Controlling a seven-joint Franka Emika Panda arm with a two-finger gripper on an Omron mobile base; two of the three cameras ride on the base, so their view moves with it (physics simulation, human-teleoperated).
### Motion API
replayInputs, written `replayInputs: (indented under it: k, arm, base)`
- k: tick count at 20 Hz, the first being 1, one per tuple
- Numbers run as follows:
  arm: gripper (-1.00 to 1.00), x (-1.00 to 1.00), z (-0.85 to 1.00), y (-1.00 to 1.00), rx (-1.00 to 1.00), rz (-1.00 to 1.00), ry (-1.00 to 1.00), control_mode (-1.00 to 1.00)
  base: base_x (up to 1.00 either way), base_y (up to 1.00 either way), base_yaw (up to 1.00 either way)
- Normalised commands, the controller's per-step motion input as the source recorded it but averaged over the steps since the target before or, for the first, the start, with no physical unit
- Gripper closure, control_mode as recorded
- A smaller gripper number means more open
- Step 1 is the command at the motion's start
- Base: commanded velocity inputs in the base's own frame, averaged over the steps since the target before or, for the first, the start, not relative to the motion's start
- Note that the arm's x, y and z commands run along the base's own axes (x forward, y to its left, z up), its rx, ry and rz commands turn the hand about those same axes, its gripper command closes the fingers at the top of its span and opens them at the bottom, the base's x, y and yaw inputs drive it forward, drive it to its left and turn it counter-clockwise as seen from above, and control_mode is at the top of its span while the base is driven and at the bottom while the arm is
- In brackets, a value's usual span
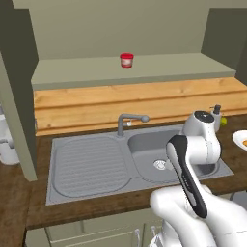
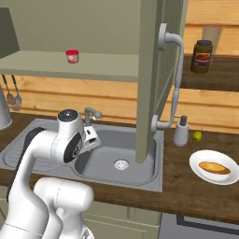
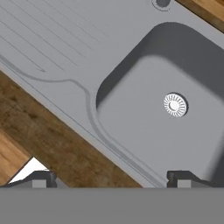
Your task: From the different types of pastries on the counter, select a croissant and place it on the cutting board. Then retrieve a jar of jam from the cabinet and place it alongside the croissant on the cutting board.
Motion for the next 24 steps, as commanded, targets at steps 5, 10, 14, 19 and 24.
replayInputs:
  k: [5,10,14,19,24]
  arm:
    - [-1.00,0.00,0.00,0.00,0.00,0.00,0.00,1.00]
    - [-1.00,0.00,0.00,0.00,0.00,0.00,0.00,1.00]
    - [-1.00,0.00,0.08,0.00,0.00,0.00,-0.03,-1.00]
    - [-1.00,-0.44,0.92,0.00,-0.02,0.00,-0.35,-1.00]
    - [-1.00,-0.50,1.00,0.16,-0.01,0.00,-0.28,-1.00]
  base:
    - [1.00,0.00,0.00]
    - [0.25,0.01,0.00]
    - [0.06,0.00,0.00]
    - [0.00,0.00,0.00]
    - [0.00,0.00,0.00]
